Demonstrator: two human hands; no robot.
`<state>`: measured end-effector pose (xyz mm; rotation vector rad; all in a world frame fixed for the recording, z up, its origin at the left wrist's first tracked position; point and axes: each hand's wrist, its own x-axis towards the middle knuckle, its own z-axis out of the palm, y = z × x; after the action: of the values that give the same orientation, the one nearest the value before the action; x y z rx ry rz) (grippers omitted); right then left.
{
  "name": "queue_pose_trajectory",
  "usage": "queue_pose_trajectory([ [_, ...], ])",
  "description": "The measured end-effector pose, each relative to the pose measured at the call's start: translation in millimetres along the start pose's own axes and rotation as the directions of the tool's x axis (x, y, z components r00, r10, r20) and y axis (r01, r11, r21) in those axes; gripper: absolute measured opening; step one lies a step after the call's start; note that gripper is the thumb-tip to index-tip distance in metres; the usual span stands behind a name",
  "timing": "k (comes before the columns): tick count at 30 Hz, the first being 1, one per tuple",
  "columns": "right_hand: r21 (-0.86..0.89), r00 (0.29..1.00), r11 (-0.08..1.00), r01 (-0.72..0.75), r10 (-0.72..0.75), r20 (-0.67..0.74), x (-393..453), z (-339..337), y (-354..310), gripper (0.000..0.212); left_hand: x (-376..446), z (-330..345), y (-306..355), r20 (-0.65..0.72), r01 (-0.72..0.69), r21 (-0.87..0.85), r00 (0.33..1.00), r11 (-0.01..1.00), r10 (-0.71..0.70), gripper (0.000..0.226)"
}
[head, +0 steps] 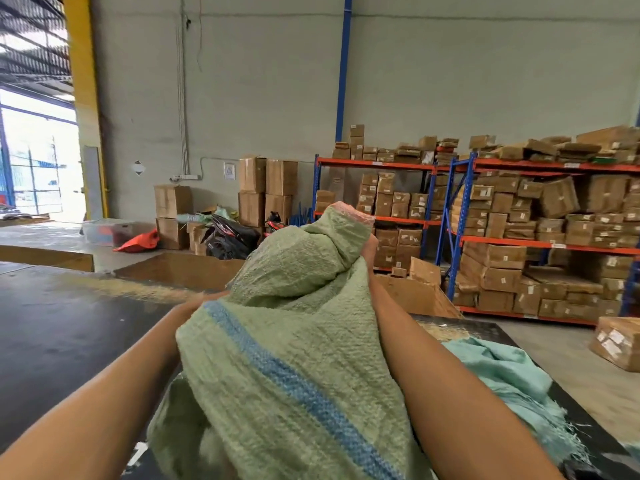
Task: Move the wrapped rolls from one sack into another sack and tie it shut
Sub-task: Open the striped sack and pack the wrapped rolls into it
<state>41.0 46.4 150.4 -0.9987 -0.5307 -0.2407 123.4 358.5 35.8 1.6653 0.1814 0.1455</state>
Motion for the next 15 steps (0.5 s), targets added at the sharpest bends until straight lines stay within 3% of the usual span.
queue_pose_trajectory([
  [3, -0.111, 0.995, 0.994, -0.006, -0.004, -0.096, -1, -4, -1, 0.06, -61, 17, 38, 0.031, 0.024, -0.008, 0.999, 1.0, -0.024, 0.033],
  [5, -0.15, 0.998, 0.988, -0.031, 0.023, -0.055, -3, -8, 0, 0.059, -79, 23, 57, 0.057, -0.019, -0.22, 0.998, 0.975, 0.032, 0.026],
  [7, -0.336, 0.991, 0.932, -0.134, 0.128, -0.041, 3, -16, 6, 0.038, -101, 24, 85, -0.076, -0.152, -0.44, 0.988, 0.885, 0.131, 0.024],
  [9, -0.685, 0.97, 0.694, -0.219, 0.232, -0.076, 4, -24, 12, 0.02, -100, 15, 102, -0.182, -0.283, -0.639, 0.959, 0.715, 0.217, 0.023],
  [11, -0.852, 0.921, 0.431, -0.296, 0.365, -0.136, 0, -23, 15, 0.015, -102, 15, 119, -0.308, -0.415, -0.681, 0.91, 0.603, 0.278, 0.032],
  [13, -0.893, 0.918, 0.343, -0.29, 0.364, -0.159, 1, -10, 11, 0.056, -109, 23, 139, -0.432, -0.56, -0.581, 0.827, 0.591, 0.359, 0.034],
  [15, -0.908, 0.972, 0.362, -0.211, 0.176, -0.156, 2, 10, 3, 0.098, -119, 31, 156, -0.52, -0.652, -0.475, 0.749, 0.591, 0.41, 0.039],
])
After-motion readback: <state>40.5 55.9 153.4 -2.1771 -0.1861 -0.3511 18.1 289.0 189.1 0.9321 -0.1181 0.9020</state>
